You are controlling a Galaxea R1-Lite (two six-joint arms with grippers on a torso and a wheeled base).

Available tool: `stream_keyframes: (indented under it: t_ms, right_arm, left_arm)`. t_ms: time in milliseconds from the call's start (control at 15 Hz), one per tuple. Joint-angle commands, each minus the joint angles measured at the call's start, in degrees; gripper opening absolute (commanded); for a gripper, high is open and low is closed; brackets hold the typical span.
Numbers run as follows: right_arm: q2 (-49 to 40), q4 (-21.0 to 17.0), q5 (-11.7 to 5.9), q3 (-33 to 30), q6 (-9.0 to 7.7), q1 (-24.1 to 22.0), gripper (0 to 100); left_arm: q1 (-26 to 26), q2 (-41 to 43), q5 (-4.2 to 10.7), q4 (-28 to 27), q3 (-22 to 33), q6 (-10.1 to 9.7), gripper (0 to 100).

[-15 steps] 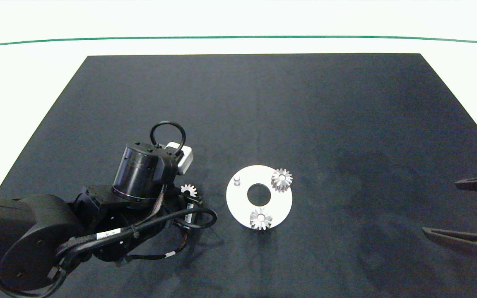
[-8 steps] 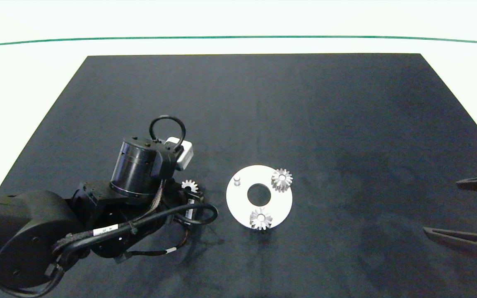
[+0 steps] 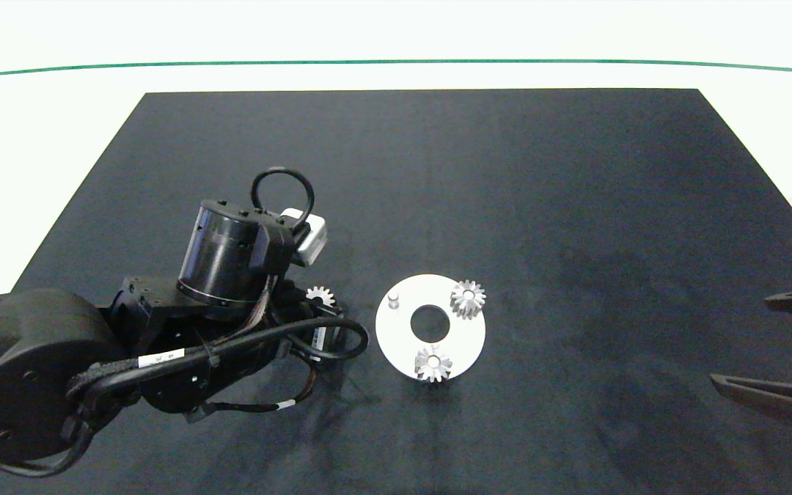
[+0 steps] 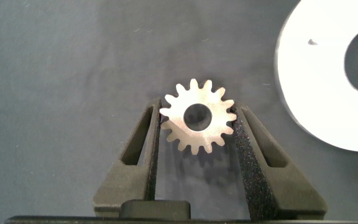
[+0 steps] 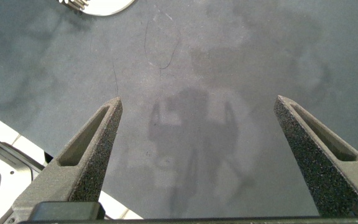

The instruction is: Install three planetary gears onto the carrier pins

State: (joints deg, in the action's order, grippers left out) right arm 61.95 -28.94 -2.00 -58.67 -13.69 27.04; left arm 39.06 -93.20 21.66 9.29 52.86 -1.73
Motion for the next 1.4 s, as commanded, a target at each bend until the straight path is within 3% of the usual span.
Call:
stream_keyframes:
  t_ms: [67,267,600,667,800,867,1400]
  right_arm:
    - [-0.96,-0.15,-0.02,-0.30,-0.11,-0.06,100]
    - [-2.19,-0.15,-0.02,-0.48,-0.55,-0.23,100]
    - [-3.59,-1.91,-0.11,-1.62,-0.55,-0.23,100]
    - [-4.12,-2.00,-0.11,-1.71,-0.64,-0.23,100]
    - [-4.38,-2.61,-0.11,-2.06,-0.81,-0.23,100]
    - [-4.38,-2.61,-0.11,-2.06,-0.81,-0.23,100]
    - [-4.21,-2.61,-0.11,-2.06,-0.90,-0.14,100]
  left_arm:
    - [2.87,0.03,0.13,-3.75,4.53,-0.03,13]
    - [5.94,-0.05,0.57,-8.50,9.10,-0.03,13]
    - [8.05,-1.02,1.19,-8.41,11.13,0.15,13]
    - [8.49,-1.90,1.80,-8.41,11.57,0.76,13]
    - [9.81,-4.36,5.85,-8.23,13.06,1.29,13]
    - [10.60,-4.80,6.20,-8.23,13.50,1.47,13]
    - [11.13,-6.21,6.37,-8.50,15.70,5.33,13]
